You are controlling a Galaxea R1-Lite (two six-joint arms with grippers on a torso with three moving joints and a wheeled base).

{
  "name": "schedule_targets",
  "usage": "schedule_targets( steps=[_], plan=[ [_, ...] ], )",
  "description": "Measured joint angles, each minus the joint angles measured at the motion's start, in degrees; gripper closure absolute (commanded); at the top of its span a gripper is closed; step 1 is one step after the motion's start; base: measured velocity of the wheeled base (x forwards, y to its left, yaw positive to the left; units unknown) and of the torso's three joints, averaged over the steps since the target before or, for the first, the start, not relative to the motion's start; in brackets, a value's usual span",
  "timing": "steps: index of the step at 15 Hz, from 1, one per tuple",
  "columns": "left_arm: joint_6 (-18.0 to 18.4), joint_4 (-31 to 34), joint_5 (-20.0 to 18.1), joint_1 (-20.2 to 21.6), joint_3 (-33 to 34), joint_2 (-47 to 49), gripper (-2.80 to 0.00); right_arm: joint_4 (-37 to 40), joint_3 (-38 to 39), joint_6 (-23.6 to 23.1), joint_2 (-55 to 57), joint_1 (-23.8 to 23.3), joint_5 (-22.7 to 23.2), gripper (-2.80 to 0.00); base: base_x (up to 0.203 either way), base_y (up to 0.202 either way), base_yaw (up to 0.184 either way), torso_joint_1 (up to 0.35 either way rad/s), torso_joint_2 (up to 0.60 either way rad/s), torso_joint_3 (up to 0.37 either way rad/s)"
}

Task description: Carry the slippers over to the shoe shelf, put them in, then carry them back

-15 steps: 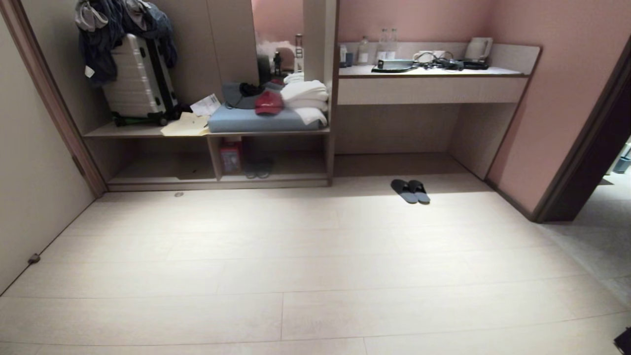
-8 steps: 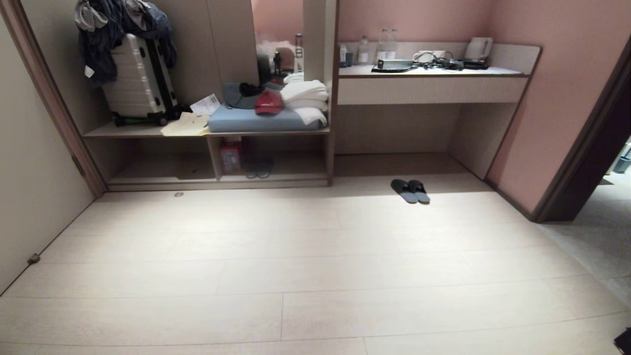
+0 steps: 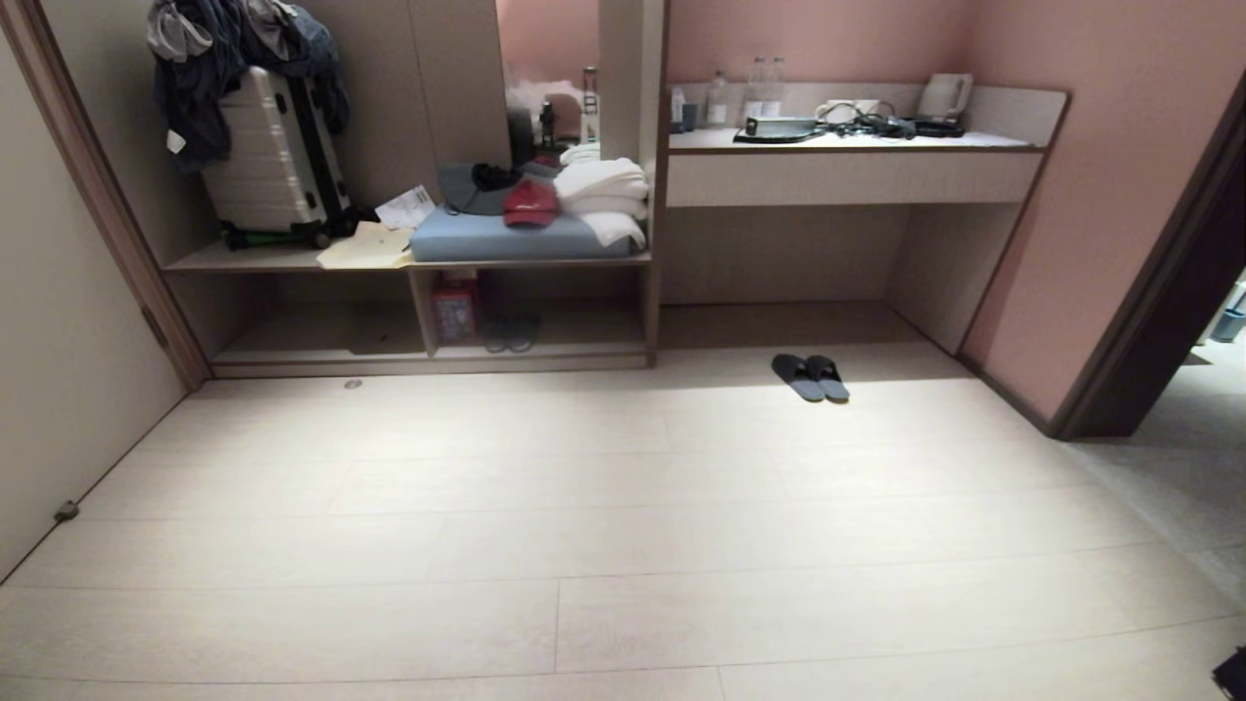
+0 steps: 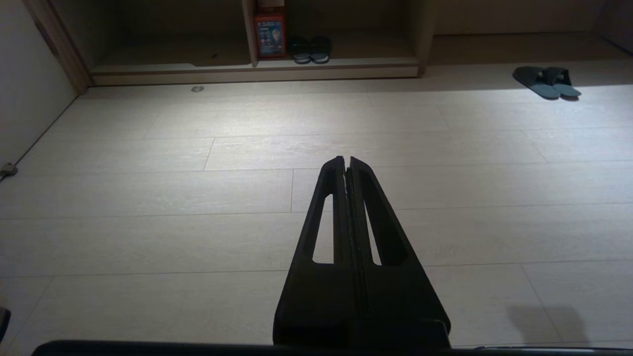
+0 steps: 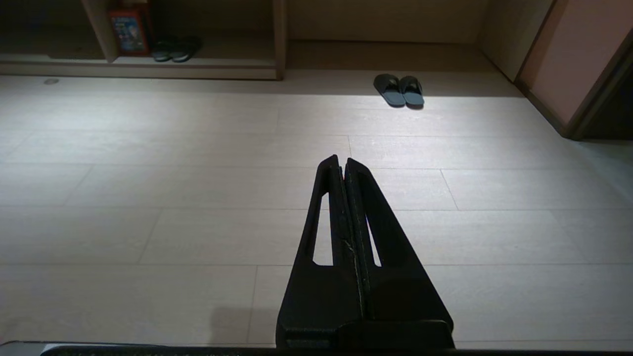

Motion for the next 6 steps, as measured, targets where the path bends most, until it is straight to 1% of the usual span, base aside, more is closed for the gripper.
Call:
schedule_targets(
  steps=[6],
  plan=[
    [0.01,0.02,0.00,0.00,0.00,0.00,0.00,-0.08,0.00,0.07,0.00,0.02,0.04,0.00,0.000,0.000,0.000,0.000,0.00,0.000]
  ],
)
